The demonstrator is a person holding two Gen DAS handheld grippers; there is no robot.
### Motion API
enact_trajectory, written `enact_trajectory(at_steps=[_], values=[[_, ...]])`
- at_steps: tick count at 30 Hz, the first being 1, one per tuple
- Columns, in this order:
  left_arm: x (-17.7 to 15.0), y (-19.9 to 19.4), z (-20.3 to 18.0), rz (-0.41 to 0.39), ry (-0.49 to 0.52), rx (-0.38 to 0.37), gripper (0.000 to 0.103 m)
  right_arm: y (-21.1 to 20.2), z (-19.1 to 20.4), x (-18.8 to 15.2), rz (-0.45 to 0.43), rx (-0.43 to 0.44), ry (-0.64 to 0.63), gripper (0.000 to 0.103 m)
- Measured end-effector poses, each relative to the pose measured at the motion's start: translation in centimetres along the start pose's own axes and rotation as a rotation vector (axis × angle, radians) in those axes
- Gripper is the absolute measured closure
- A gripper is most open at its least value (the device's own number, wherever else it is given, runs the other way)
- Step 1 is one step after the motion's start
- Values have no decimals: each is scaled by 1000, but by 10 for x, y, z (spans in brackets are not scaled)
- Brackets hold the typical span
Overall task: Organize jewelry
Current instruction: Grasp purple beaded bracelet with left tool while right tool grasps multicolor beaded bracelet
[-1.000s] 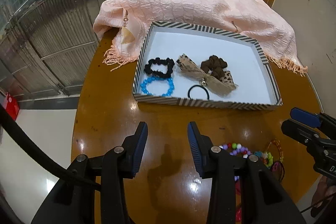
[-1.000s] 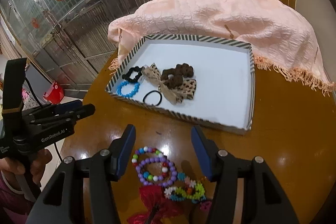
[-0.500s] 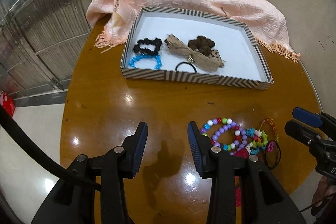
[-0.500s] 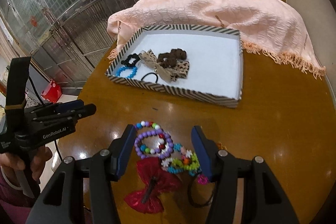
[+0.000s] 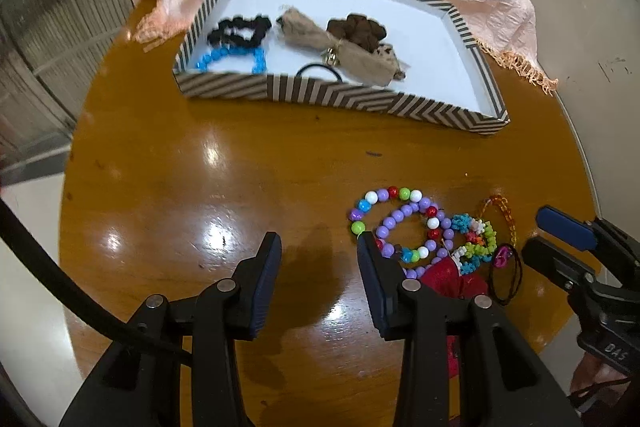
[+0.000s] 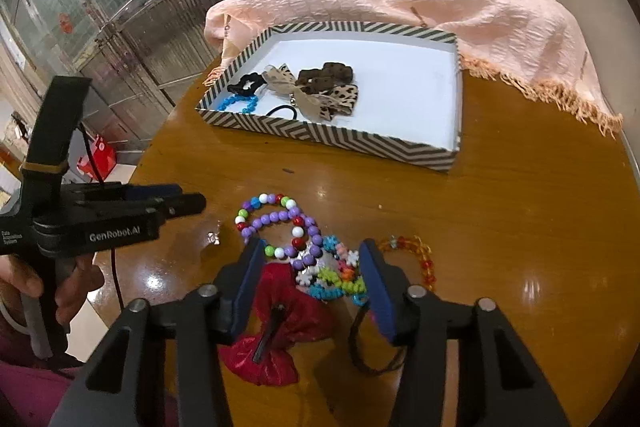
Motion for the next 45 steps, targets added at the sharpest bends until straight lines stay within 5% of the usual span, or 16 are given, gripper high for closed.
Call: enact_trajectory(at_steps=[4,16,20,35,45], values=[[1,2,9,8,-43,2,71,22,6,6,27,23,-37,73],[-2,10,33,33,-110,40,71,89,25,19,174,67,-163,75],[-2,13,33,38,-117,38,71,98,30,15,204,81,-187,94],[-4,29,-20,85,0,-72,70,42,-11,64,31,86,-53,94],[-4,48,-50,72,131,35,70,27,-29,73,-5,78,-11,94]])
Point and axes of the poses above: each gripper's, at about its wrist camera, not at the fingertips, and y roughly the way its jaws point, z to its left, x to its top, the point moved 9 cm from there along y, roughly the way its jaws point, and after that the axes turned 2 degrees about -y, right-handed, at the moved point
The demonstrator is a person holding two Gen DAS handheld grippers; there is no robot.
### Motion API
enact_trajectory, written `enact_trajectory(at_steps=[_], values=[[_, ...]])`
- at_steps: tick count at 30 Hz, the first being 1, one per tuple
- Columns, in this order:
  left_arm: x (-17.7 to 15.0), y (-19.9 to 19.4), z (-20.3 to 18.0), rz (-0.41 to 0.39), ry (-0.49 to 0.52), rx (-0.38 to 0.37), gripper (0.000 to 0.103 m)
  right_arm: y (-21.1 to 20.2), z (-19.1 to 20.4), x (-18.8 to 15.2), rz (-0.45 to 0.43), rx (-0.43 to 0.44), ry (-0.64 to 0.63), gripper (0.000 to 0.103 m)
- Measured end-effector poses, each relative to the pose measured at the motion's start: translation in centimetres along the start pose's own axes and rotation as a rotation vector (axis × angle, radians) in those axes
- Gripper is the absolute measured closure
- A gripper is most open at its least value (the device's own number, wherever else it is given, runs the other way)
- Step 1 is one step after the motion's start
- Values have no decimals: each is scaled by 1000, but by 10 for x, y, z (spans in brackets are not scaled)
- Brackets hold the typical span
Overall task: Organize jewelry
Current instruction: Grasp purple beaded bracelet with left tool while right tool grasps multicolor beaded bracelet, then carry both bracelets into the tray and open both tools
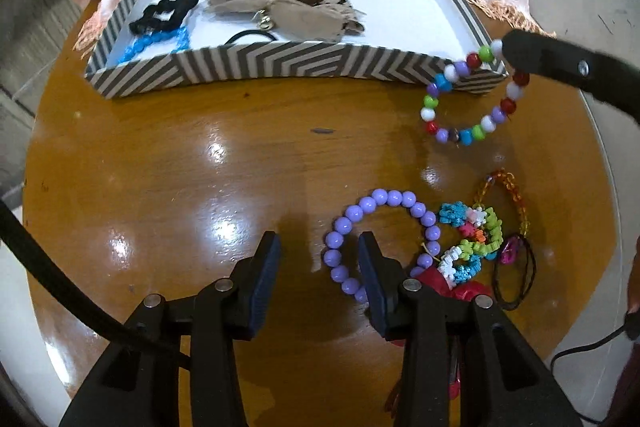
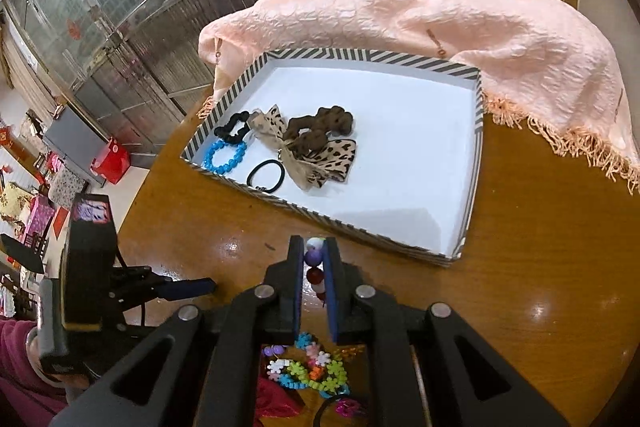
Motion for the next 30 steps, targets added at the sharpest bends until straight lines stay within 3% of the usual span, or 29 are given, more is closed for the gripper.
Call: enact_trajectory(at_steps=[1,5,9,14,24,30], values=[[1,1,-1,-6,8,11,70,0,0,1,-3,1,1,94],[3,2,-10,-26,45,14,100,-4,1,3,-13,4,0,94],[6,1,-9,-10,17,-52,101,-8,2,6,-21,5,-5,94],[22,-27,7,-69,-8,-78,101,-17,4,12,-39,6,-14,94],[57,-82,39,-182,-5,-26,101,-37,5,33,-78,-10,-46,94],[84,-94,51,-226,-1,15,101,-43,1,47,-92,-21,-55,94]])
Point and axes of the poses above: each gripper's, at about its wrist camera, not at the fingertips, and y roughly the way its jaws point, z to its left, x to its top, the point moved 9 cm from there along y, roughly the way its jaws point, and after that the axes turned 2 degrees about -y, right-handed, at the moved point
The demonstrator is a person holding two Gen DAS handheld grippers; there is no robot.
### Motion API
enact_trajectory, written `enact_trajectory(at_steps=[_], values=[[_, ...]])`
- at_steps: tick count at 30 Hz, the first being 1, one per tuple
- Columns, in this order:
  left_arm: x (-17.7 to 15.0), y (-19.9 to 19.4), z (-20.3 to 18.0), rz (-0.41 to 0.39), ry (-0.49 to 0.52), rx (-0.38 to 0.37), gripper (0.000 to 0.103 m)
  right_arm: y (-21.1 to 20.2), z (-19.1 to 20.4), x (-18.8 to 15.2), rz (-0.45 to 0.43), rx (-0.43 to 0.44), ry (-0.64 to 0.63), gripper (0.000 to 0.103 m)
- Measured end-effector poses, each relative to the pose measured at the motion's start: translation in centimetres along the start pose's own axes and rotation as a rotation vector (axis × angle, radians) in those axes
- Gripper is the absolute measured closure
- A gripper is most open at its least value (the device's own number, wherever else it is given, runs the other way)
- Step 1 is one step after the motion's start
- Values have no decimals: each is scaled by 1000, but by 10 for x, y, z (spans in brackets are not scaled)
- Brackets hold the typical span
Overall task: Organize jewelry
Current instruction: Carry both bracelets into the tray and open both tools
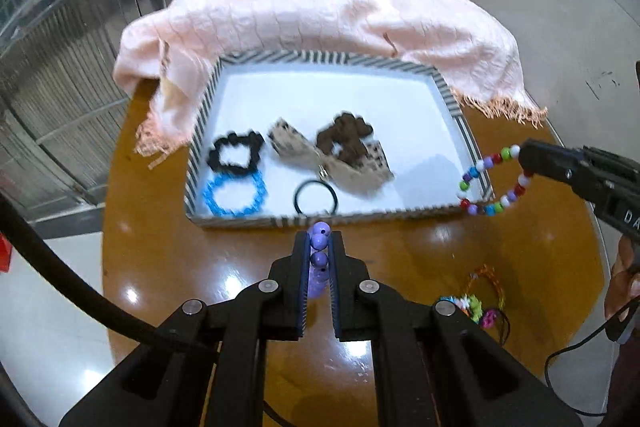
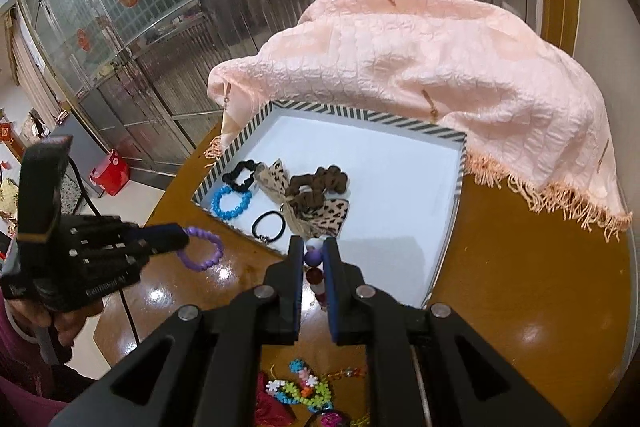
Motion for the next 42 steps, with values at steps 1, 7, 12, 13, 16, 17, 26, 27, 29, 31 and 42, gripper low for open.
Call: enact_trajectory(at_steps=[1,7,12,13,16,17,26,27,29,31,42], values=[[4,-2,2,-6,2,5,101,0,0,2,-1,-1,-1,94],[31,-6,3,-34,26,26,101,2,-5,18,-12,-10,-14,94],[57,-2,3,-42,39,39,101,12,-10,29,-8,-6,-7,94],[61,0,3,-40,38,40,101,14,-11,30,-5,-4,-6,94],[73,6,4,-35,35,45,101,26,-12,32,11,4,-6,94],[76,9,4,-35,36,48,101,30,-12,32,18,6,-5,94],[111,30,-8,-31,50,30,101,58,-10,27,70,62,9,94],[116,35,-10,-26,46,16,101,60,-10,27,74,70,11,94],[122,44,-13,-12,33,-10,101,68,-12,26,87,85,18,94],[130,57,-14,5,10,-46,101,78,-20,24,106,80,24,94],[126,136,43,108,-88,81,100,137,-79,11,191,-21,108,93]])
Point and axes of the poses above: each gripper's, at about its wrist camera, not at the fingertips, and y roughly the way its jaws point, z to its left, x to its top, the point moved 9 cm from there along y, roughly the way its jaws point, and after that the axes turned 2 degrees about -y, right-handed, at the moved point
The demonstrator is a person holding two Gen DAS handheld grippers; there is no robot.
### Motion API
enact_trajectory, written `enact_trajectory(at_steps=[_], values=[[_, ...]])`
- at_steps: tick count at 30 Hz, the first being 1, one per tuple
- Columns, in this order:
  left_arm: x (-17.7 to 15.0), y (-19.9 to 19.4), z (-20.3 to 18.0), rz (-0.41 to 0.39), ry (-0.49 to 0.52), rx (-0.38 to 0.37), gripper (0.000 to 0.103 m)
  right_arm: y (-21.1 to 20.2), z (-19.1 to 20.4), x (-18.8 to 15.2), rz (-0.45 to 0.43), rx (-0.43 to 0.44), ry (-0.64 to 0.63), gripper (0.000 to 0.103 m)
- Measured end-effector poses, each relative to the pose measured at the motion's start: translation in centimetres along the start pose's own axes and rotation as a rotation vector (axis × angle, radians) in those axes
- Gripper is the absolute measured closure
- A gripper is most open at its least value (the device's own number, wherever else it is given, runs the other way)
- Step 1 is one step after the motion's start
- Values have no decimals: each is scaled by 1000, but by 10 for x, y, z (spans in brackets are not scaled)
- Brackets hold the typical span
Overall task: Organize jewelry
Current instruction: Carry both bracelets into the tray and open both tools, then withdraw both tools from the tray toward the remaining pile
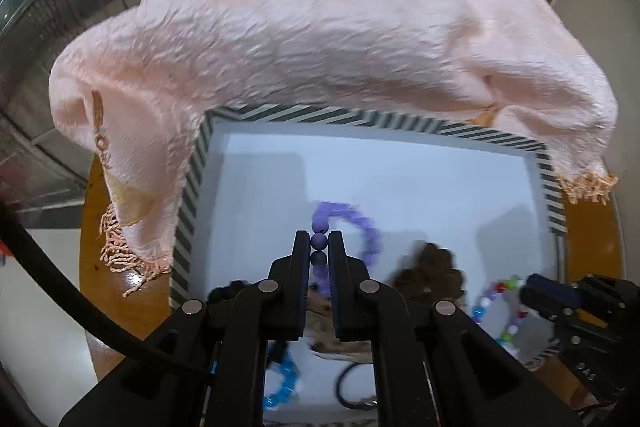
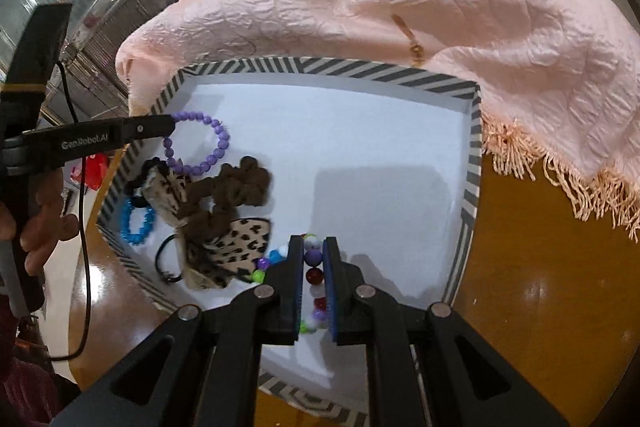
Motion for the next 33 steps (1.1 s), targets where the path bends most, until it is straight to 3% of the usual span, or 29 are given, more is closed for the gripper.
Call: enact_trajectory(at_steps=[5,7,9,11,18,24,33], values=[[0,11,16,3,-43,43,100,6,-1,3,-4,-38,-4,91],[-2,12,18,11,-51,43,100,5,-1,3,-8,-56,-7,74],[-5,10,19,13,-48,45,95,0,-1,3,-18,-61,-5,66],[-9,5,18,13,-47,38,82,-7,0,3,-31,-55,7,65],[-32,-34,19,-35,-58,44,80,-35,15,-10,-69,-41,17,54],[-64,-78,12,-98,-27,76,80,-53,31,-26,-82,-25,18,52],[-98,-107,5,-142,-5,87,80,-87,42,-50,-115,-34,33,51]])
Point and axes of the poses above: each gripper's, at about its wrist camera, not at the fingertips, and y roughly the way its jaws point, z to its left, x to its top, the point moved 9 cm from there along y, roughly the way its jaws point, and after that the axes turned 2 degrees about -y, right-handed, at the moved point
